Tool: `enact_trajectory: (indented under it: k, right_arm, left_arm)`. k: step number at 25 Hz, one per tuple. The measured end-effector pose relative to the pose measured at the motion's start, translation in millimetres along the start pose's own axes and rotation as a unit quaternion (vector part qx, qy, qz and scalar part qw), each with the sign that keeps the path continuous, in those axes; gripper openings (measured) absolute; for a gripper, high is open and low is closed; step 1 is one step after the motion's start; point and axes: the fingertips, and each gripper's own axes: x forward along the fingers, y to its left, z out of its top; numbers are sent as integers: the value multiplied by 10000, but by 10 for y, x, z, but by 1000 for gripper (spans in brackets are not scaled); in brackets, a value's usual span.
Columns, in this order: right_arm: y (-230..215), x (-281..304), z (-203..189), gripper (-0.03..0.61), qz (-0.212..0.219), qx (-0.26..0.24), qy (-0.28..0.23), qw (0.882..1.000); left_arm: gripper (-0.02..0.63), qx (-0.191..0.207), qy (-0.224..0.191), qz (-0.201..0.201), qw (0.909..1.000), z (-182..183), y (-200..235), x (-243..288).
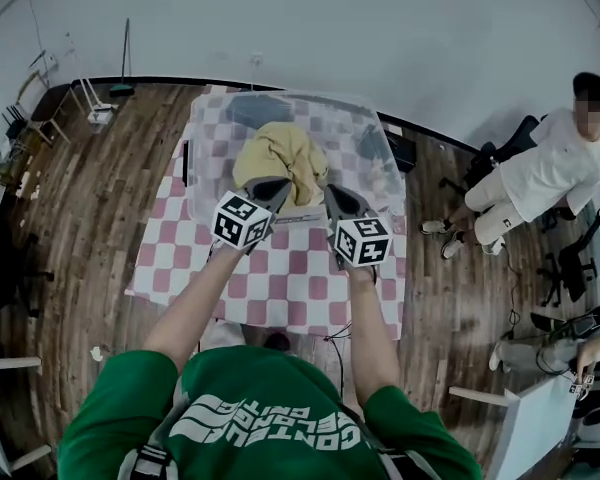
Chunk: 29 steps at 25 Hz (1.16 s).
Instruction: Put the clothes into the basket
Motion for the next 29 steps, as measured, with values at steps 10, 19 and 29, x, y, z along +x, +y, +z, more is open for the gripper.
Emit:
enact_trajectory:
  k: [10, 19, 29]
  right_arm:
    - [-71, -90, -332, 8, 314, -88, 212, 9992]
    - [-118, -103, -386, 8, 345, -141, 254, 9990]
    - [-62, -98, -436, 8, 383, -253, 290, 9985]
  left_arm:
    - [3, -153, 144, 356, 9991, -317, -221, -101]
    - [3, -165, 159, 481, 9986, -358, -237, -145]
    - [3, -197, 162, 554, 9981, -403, -206, -179]
